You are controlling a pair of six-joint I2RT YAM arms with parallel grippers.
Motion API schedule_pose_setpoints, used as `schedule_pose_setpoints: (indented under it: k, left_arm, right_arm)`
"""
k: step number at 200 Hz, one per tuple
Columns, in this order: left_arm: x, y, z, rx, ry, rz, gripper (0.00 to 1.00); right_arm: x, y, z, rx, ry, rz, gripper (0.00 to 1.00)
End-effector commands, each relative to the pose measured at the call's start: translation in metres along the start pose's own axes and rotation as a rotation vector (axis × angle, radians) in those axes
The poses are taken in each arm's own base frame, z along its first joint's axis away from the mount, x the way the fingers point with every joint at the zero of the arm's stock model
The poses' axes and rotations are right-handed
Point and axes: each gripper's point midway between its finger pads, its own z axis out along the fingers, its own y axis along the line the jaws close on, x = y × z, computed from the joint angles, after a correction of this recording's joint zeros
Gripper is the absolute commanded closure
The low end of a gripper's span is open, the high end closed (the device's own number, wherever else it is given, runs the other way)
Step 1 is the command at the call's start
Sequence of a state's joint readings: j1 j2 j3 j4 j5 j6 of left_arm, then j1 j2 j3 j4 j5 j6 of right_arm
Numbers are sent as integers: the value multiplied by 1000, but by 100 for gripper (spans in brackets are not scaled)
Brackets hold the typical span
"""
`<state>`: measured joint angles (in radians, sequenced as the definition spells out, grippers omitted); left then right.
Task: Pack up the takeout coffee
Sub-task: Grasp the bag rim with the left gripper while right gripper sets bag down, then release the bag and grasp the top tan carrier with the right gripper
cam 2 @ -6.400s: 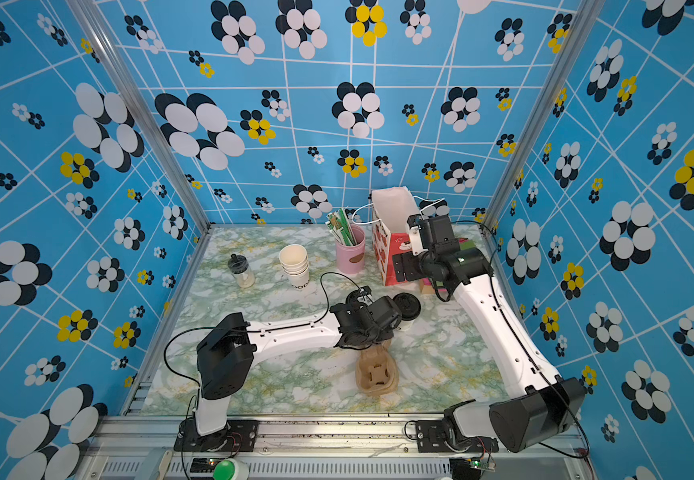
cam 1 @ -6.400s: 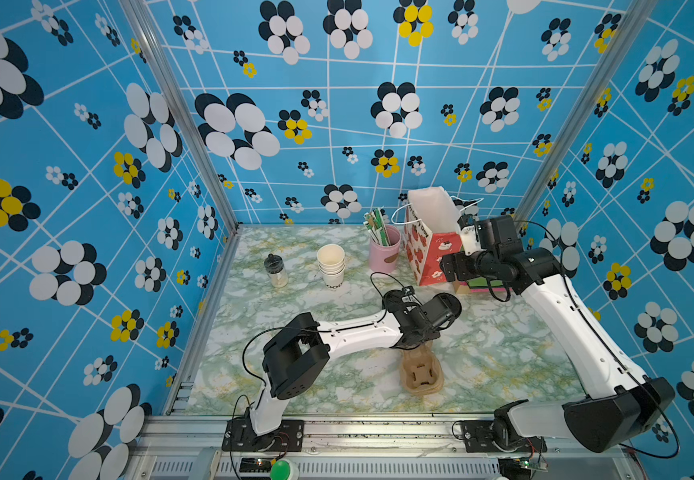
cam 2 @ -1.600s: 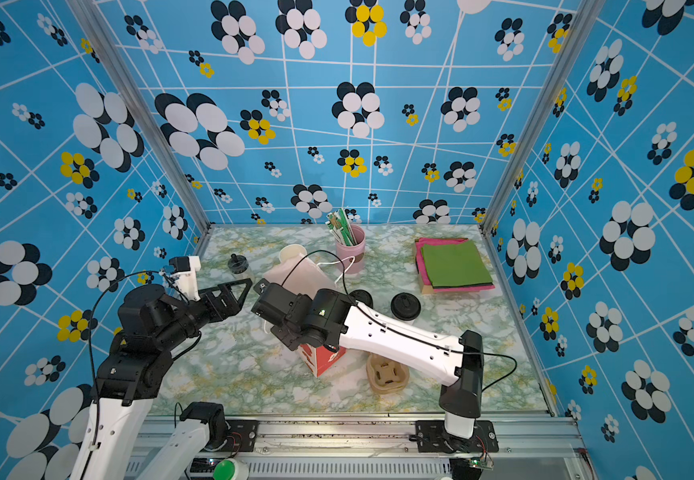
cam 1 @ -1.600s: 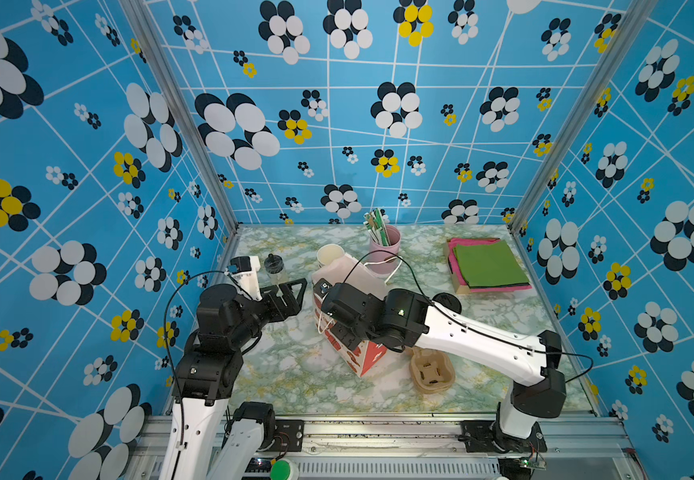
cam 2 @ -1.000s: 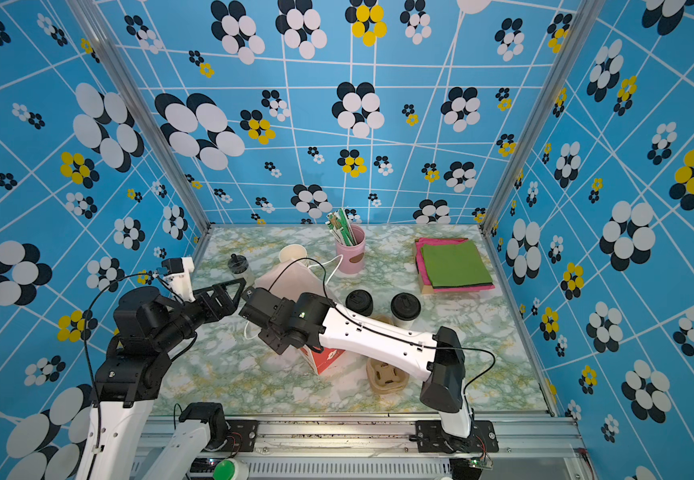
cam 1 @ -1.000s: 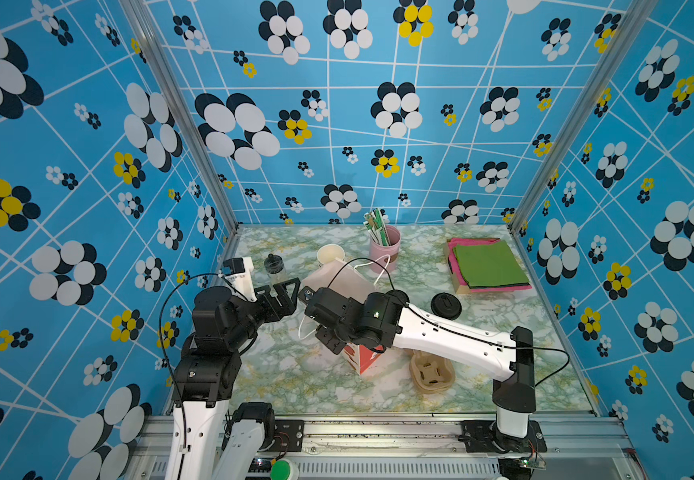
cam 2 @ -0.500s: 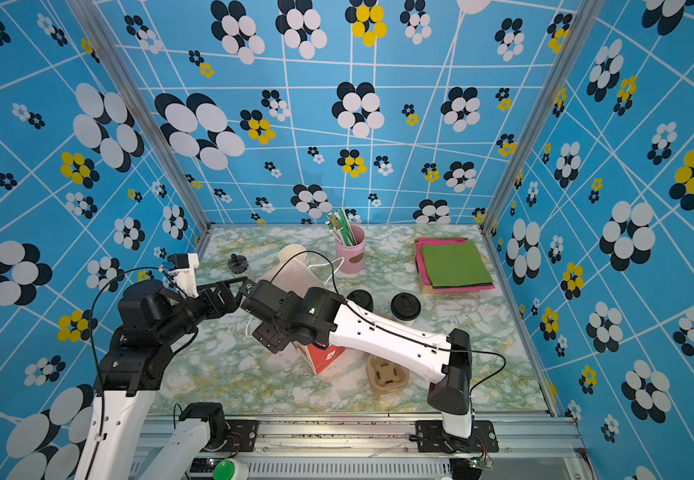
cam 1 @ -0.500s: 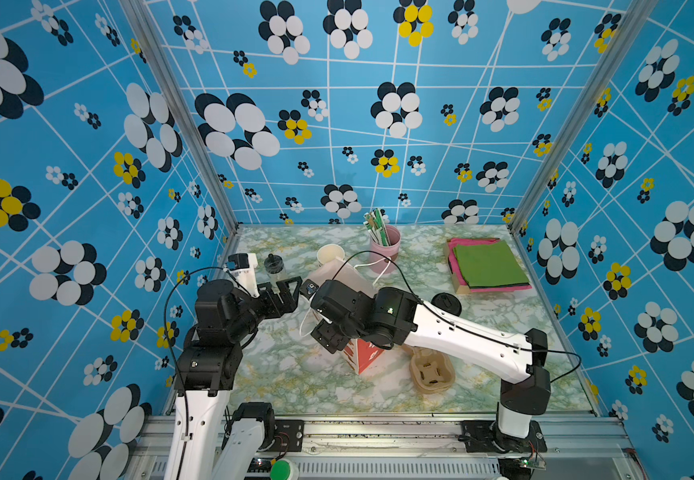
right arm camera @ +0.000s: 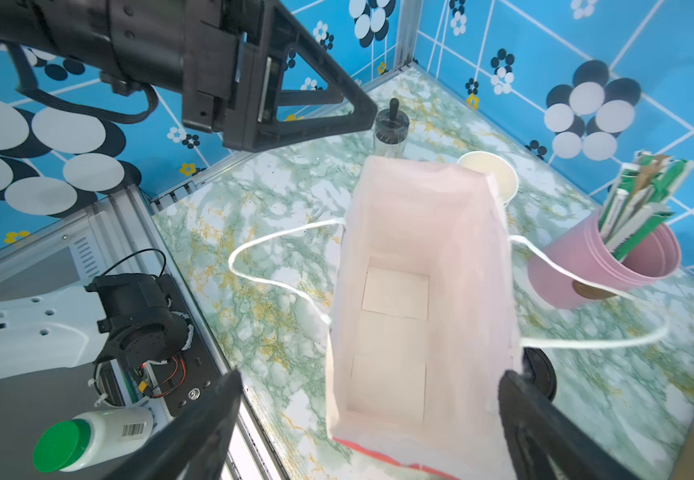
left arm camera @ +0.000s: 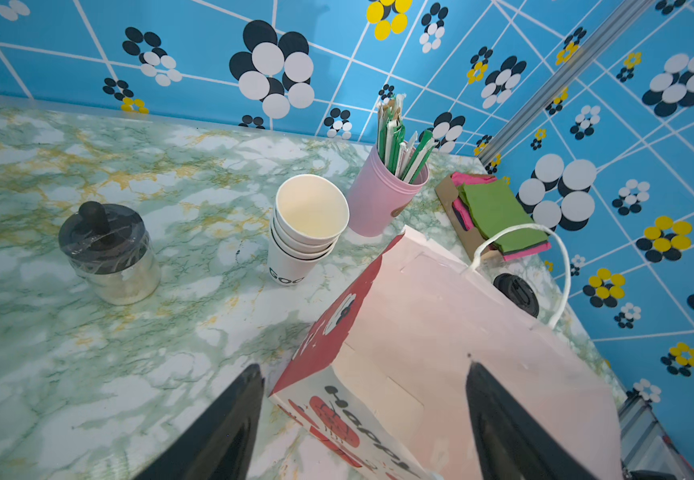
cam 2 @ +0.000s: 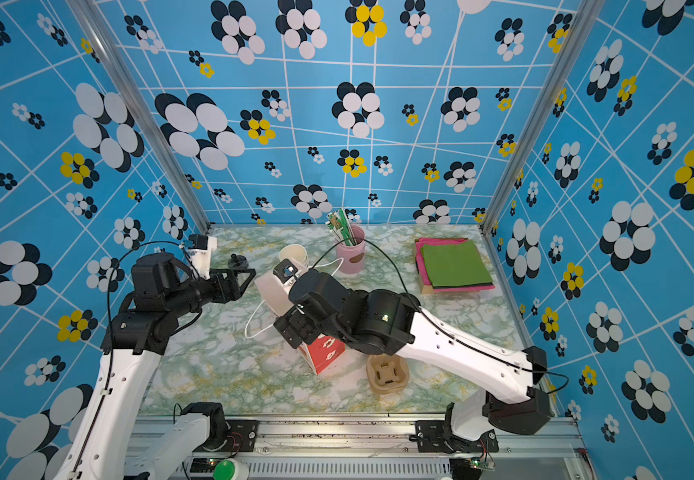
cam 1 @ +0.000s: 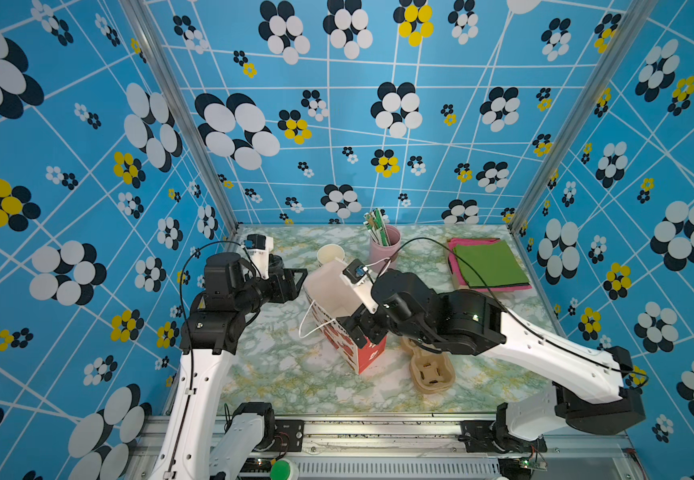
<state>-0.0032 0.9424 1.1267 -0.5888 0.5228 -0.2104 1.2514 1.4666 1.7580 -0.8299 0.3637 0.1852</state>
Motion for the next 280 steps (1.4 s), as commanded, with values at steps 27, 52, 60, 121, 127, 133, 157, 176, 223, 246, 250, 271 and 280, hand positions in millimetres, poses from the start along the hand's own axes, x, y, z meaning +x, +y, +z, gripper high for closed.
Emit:
schedule_pose_setpoints:
  k: [27,52,60,121,127,133,157,176,223,246,250,271,280]
  left_arm:
    - [4,-14,17,26,111,158,30]
    - [13,-18,35,19,188,239,32]
    - [15,-17,40,11,205,259,32]
    - [14,-4,74,-48,278,331,39]
    - [15,-4,76,-46,286,337,41]
    - [16,-3,79,-45,295,340,43]
    - [17,-1,87,-43,310,343,50]
    - [19,-1,91,-39,319,347,55]
    - [22,-1,91,-47,319,342,73]
    - [22,1,87,-61,316,333,84]
    - [22,0,86,-63,316,332,86]
    - [22,2,79,-88,314,330,96]
    - [22,4,76,-100,316,329,100]
  right_arm:
    - [50,-68,-22,197,37,192,5]
    - [93,-93,-25,272,125,266,6]
    - [105,-97,-25,283,153,277,6]
    - [171,-104,-5,302,330,363,4]
    - [177,-107,-5,315,347,374,1]
    - [183,-109,-3,327,365,379,1]
    - [204,-115,0,362,424,425,1]
    - [219,-117,3,364,469,464,1]
    - [253,-119,11,369,560,515,1]
    - [259,-117,15,367,583,530,2]
    - [259,-117,16,366,586,530,2]
    - [262,-112,20,342,600,534,4]
    - [264,-109,22,324,606,535,8]
